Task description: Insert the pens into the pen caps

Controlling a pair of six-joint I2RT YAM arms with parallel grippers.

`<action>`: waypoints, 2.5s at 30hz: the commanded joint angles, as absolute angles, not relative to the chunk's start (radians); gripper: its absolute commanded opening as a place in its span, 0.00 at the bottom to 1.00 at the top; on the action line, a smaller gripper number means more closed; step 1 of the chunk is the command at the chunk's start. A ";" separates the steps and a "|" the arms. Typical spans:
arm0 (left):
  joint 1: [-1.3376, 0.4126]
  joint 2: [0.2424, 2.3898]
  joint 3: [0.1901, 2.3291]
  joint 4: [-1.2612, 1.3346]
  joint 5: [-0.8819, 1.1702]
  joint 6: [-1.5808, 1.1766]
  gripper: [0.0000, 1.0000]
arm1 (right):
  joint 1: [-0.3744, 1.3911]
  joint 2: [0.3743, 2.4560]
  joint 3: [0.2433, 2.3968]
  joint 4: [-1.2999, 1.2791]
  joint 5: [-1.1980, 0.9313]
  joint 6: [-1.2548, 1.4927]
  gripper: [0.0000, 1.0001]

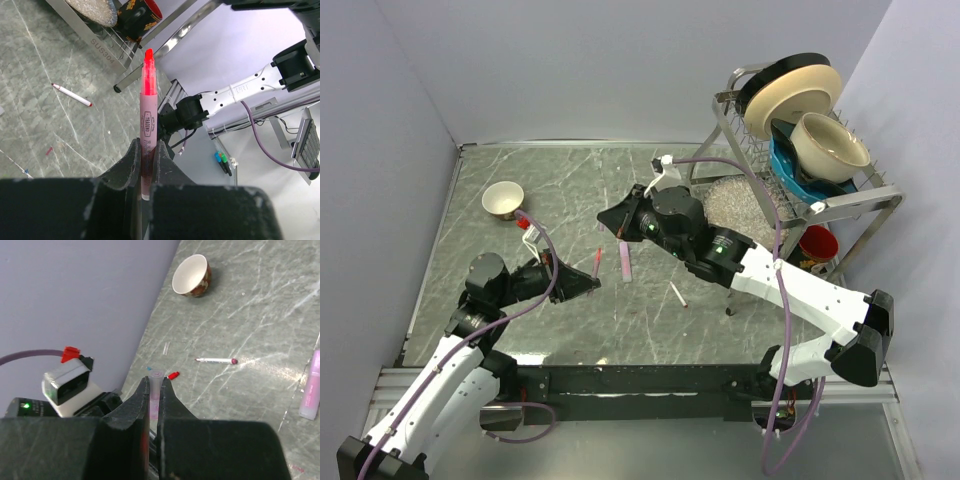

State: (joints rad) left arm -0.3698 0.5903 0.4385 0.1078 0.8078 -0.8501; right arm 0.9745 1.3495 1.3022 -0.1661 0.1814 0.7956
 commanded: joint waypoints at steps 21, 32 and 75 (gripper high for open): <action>-0.370 0.583 0.454 0.163 0.770 -0.842 0.01 | 1.015 1.285 1.195 -0.077 0.190 0.839 0.00; -0.370 0.581 0.460 0.161 0.761 -0.845 0.01 | 1.049 1.292 1.183 -0.074 0.210 0.838 0.00; -0.370 0.565 0.471 0.133 0.778 -0.819 0.01 | 1.043 1.336 1.296 -0.138 0.291 0.784 0.00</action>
